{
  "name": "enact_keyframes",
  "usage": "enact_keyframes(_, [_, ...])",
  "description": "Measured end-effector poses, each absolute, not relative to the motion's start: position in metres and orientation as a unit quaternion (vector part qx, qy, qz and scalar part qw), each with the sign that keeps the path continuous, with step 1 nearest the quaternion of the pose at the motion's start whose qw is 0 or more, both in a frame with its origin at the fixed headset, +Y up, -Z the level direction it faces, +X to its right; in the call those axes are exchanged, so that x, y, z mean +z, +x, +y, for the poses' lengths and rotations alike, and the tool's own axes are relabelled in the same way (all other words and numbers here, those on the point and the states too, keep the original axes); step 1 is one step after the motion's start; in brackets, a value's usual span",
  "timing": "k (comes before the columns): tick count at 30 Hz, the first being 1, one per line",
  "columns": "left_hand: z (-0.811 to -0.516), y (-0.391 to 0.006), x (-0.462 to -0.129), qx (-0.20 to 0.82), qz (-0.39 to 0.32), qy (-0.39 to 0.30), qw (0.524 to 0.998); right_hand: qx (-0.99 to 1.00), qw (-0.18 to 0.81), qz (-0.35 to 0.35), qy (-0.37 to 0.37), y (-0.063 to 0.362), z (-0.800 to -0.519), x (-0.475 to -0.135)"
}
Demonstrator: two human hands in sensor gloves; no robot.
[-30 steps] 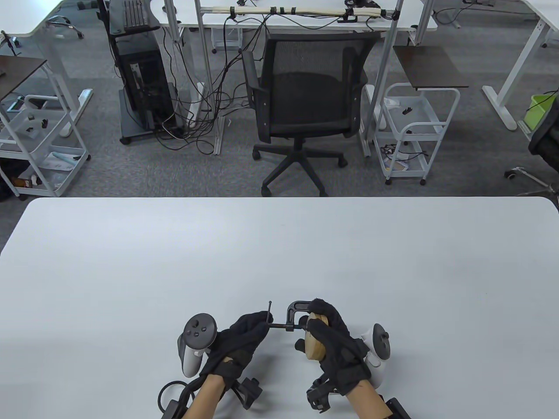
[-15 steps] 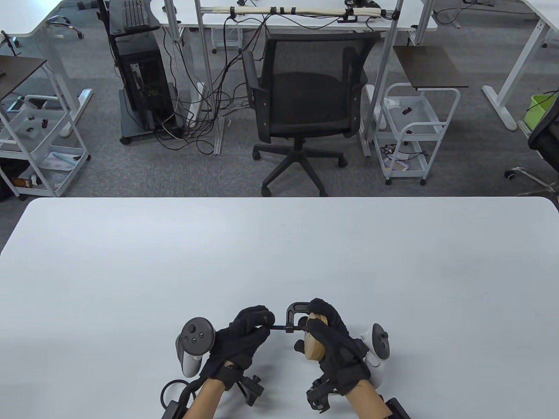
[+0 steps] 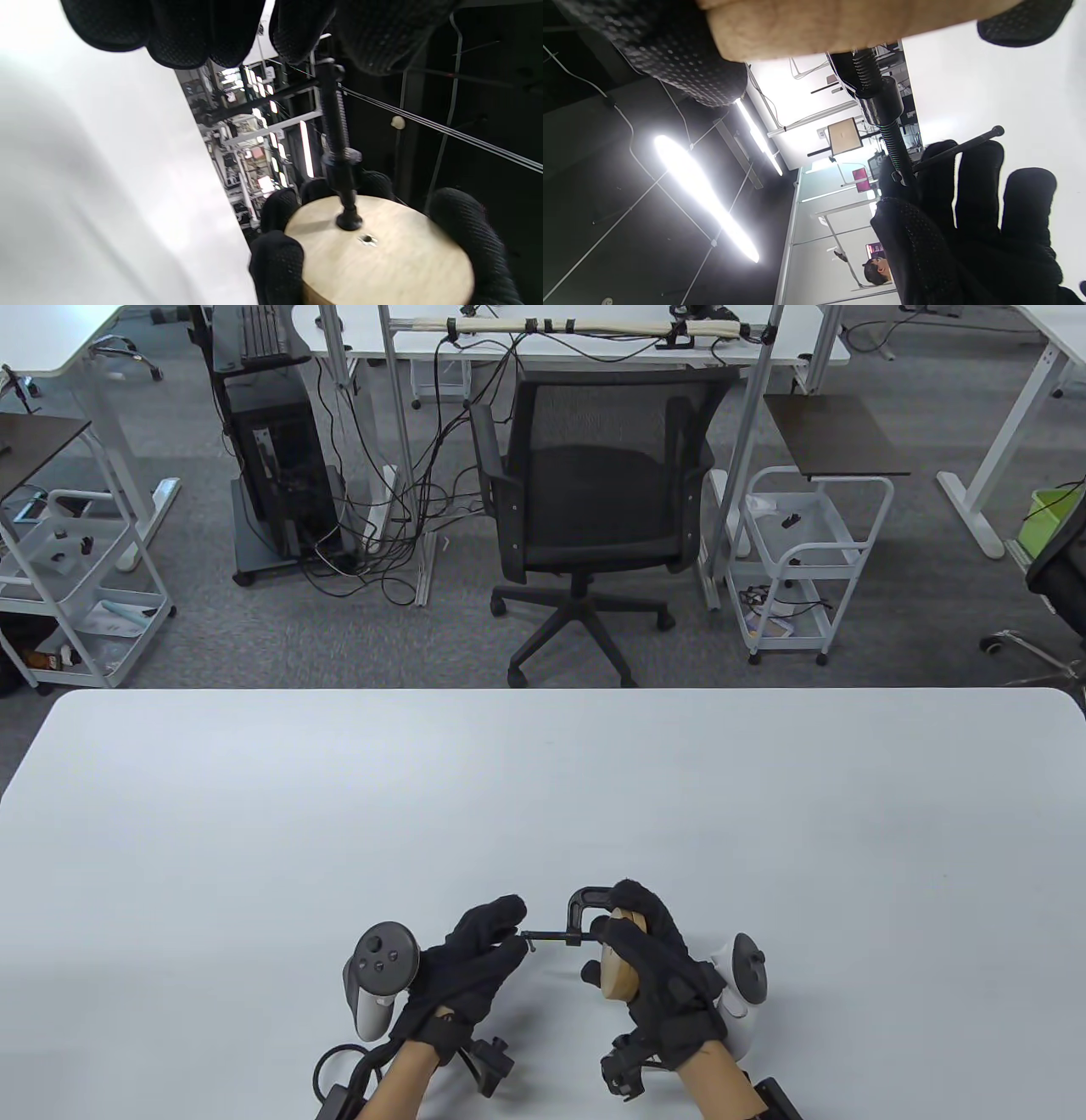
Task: Screw the clamp shut
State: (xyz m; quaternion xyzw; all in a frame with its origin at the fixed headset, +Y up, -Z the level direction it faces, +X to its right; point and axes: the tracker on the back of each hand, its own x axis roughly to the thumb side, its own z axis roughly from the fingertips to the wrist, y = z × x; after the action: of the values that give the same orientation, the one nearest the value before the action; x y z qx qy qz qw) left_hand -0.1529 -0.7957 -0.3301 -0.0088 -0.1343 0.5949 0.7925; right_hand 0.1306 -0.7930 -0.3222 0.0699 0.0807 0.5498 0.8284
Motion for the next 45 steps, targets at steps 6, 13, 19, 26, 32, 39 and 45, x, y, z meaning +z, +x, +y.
enact_keyframes(6, [-0.801,-0.155,-0.331,0.571,-0.114,-0.049,0.811,0.545,0.830,0.091,0.079,0.127,-0.795,-0.322])
enact_keyframes(13, [-0.803,-0.151,-0.332,0.621,-0.138,-0.071,0.768,0.552,0.823,0.098,0.091,0.123,-0.794,-0.321])
enact_keyframes(19, [-0.796,-0.149,-0.333,0.609,-0.169,-0.048,0.773,0.549,0.825,0.100,0.085,0.123,-0.795,-0.320])
enact_keyframes(26, [-0.790,-0.149,-0.332,0.601,-0.188,-0.013,0.777,0.558,0.820,0.095,0.083,0.122,-0.795,-0.319])
enact_keyframes(32, [-0.791,-0.147,-0.332,0.598,-0.182,-0.017,0.780,0.554,0.824,0.094,0.079,0.122,-0.796,-0.320])
enact_keyframes(39, [-0.795,-0.147,-0.330,0.580,-0.149,-0.033,0.800,0.538,0.835,0.088,0.070,0.127,-0.795,-0.320])
enact_keyframes(45, [-0.799,-0.155,-0.327,0.551,-0.074,-0.025,0.830,0.538,0.834,0.093,0.075,0.125,-0.796,-0.320])
